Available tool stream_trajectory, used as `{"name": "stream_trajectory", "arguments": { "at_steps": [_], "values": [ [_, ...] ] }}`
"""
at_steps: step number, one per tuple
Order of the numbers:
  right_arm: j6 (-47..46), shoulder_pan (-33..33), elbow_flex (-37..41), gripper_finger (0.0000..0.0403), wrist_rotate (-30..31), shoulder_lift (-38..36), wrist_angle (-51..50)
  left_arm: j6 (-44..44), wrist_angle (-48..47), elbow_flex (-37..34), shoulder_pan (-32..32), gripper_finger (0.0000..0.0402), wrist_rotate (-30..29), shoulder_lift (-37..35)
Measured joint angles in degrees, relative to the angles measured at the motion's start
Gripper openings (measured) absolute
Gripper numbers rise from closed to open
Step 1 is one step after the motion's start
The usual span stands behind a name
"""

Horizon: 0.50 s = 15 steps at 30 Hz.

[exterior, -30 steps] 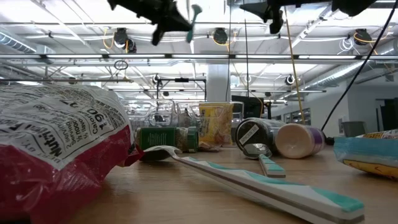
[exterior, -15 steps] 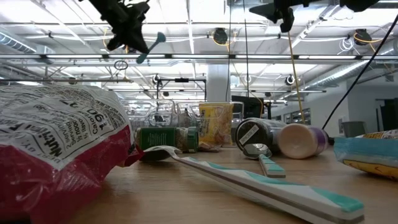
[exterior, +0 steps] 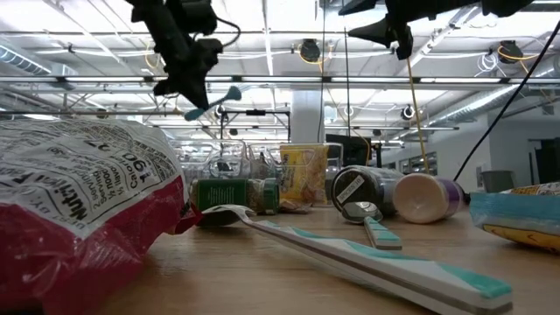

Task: Pick & Place Food Item
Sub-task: Put the blue baby spoon into the middle transparent bin

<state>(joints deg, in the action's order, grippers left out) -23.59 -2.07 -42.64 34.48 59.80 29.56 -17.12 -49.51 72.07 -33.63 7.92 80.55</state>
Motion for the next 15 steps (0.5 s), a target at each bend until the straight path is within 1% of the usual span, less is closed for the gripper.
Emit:
{"name": "stream_trajectory", "arguments": {
  "at_steps": [3, 7, 12, 15],
  "values": [
    [-1.46, 0.00, 0.01, 0.0201, 0.00, -0.01, -1.39, 0.03, 0.03, 0.00, 0.91, 0.0011, -0.21, 3.02],
    [-2.82, 0.00, 0.01, 0.0201, 0.00, 0.01, -2.98, 0.02, 0.10, 0.00, 1.68, 0.0005, -0.46, 7.70],
    [-2.85, 0.00, 0.01, 0.0201, -0.01, 0.01, -3.31, -0.16, 0.06, 0.00, 2.15, 0.0017, -0.46, 13.64],
    [-2.78, 0.00, 0.01, 0.0201, -0.02, -0.01, -3.32, -0.19, 0.04, 0.00, 2.71, 0.0010, -0.46, 16.66]
  ]
}}
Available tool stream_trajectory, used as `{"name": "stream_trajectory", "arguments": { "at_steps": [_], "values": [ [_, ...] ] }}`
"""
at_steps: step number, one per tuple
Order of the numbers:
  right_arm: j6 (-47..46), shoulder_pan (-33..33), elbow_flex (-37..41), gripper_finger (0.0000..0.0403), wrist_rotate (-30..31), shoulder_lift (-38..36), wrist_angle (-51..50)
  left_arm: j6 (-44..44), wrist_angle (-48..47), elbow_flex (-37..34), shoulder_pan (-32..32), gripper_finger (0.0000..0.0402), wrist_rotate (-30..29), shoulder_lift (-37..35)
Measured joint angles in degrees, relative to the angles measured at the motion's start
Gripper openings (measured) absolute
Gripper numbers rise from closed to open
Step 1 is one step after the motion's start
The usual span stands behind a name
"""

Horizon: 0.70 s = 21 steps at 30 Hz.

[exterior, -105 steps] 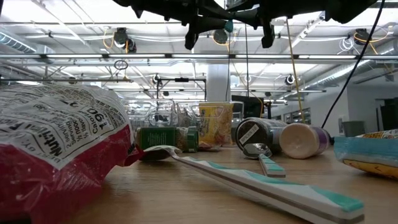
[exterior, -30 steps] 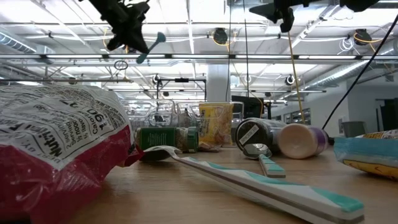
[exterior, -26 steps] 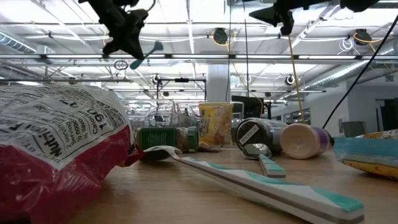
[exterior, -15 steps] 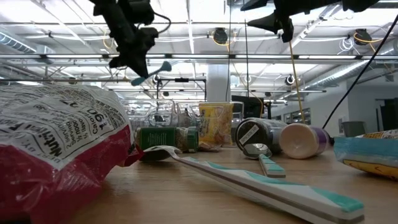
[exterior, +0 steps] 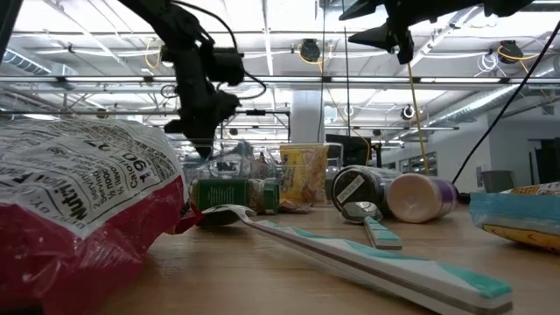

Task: Pick & Place Food Item
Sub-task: Put the blue baby spoon into the middle transparent bin

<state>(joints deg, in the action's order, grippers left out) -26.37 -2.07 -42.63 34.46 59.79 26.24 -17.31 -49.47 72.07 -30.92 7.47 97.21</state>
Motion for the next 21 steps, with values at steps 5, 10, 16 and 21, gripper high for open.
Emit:
{"name": "stream_trajectory", "arguments": {
  "at_steps": [5, 10, 16, 21],
  "values": [
    [-0.01, 0.00, 0.00, 0.0201, 0.00, 0.00, -1.29, -0.14, 0.03, 0.00, 0.81, 0.0013, 0.00, 3.34],
    [0.00, 0.00, 0.02, 0.0201, 0.00, 0.00, -2.16, -0.48, 0.04, 0.00, 0.73, 0.0020, -2.44, 4.88],
    [0.00, 0.00, 0.02, 0.0201, 0.00, 0.01, -2.61, -2.10, 0.31, 0.00, 0.05, 0.0008, -2.81, 5.60],
    [0.00, 0.00, 0.02, 0.0201, 0.00, 0.00, -2.98, -2.51, 0.50, 0.00, 0.03, 0.0026, -2.78, 5.59]
  ]
}}
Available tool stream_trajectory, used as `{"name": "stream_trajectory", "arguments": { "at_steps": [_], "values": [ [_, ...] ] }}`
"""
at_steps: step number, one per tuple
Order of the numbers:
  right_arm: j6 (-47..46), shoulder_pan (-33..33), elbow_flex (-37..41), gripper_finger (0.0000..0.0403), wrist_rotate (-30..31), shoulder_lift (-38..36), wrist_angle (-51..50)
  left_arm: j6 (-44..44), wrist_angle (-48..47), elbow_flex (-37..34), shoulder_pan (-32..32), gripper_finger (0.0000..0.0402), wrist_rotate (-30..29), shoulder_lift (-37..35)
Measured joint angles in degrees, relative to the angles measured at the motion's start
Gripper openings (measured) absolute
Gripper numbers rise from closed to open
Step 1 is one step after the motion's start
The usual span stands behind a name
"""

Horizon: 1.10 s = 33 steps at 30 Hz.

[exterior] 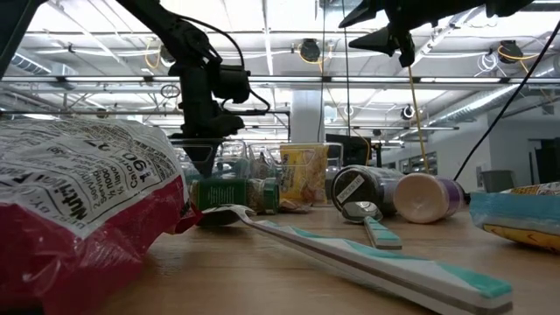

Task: Pick & Place Food Item
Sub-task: Put the blue baby spoon into the middle transparent bin, then put the top purple and blue spoon into the middle transparent bin

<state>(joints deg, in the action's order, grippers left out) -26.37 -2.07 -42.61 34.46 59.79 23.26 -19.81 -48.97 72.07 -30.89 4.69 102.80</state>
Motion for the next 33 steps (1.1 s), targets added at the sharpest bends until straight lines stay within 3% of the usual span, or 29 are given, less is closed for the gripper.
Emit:
{"name": "stream_trajectory", "arguments": {
  "at_steps": [8, 21, 33],
  "values": [
    [0.00, 0.00, 0.00, 0.0201, 0.01, 0.01, -0.02, -1.36, 1.23, 0.00, 0.00, 0.0012, -0.20, 0.00],
    [-1.44, 0.00, 0.00, 0.0201, 0.00, 0.00, -0.04, -2.14, 3.03, 0.00, 0.00, 0.0120, -0.26, 0.00],
    [-1.43, 0.00, 0.00, 0.0201, -0.02, 0.02, -1.06, -1.51, 5.91, 0.00, 1.12, 0.0140, -0.26, 0.00]
  ]
}}
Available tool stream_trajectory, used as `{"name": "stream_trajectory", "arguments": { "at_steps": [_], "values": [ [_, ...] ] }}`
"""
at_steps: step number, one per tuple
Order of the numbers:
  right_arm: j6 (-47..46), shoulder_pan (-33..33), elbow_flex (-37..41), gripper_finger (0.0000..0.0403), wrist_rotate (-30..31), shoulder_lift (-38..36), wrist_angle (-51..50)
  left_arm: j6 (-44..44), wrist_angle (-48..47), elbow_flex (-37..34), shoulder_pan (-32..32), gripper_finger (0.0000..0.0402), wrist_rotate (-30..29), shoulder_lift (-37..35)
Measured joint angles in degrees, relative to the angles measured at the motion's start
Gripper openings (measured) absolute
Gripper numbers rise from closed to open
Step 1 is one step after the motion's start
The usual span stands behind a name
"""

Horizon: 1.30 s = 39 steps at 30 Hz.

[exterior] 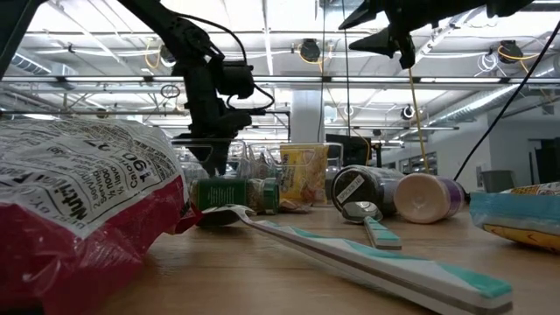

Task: Pick & Place Food Item
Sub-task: Put the top purple and blue spoon into the middle transparent bin

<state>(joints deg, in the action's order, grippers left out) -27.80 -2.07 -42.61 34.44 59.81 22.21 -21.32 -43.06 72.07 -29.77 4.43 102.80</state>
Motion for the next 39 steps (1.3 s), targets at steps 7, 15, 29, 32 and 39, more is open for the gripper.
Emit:
{"name": "stream_trajectory", "arguments": {
  "at_steps": [7, 15, 29, 32, 39],
  "values": [
    [-0.02, 0.00, 0.00, 0.0201, 0.02, -0.01, -1.45, 0.02, 11.02, 0.00, 1.38, 0.0141, -0.02, 0.00],
    [-0.04, 0.02, 0.00, 0.0201, 0.02, -0.02, -1.34, -0.80, 22.79, 0.02, 2.53, 0.0141, 4.75, -0.60],
    [-1.70, 0.02, 0.02, 0.0201, 0.00, -0.02, -1.51, 1.10, 17.48, -0.07, -0.28, 0.0141, 20.44, -14.35],
    [-1.59, 0.02, 0.02, 0.0201, 0.00, 0.00, -1.50, 3.91, 19.00, -0.07, -0.18, 0.0141, 24.37, -21.62],
    [-1.72, -0.09, 0.02, 0.0201, 0.02, 0.07, -1.85, 5.57, 27.17, -2.42, 2.11, 0.0141, 22.09, -41.00]
  ]
}}
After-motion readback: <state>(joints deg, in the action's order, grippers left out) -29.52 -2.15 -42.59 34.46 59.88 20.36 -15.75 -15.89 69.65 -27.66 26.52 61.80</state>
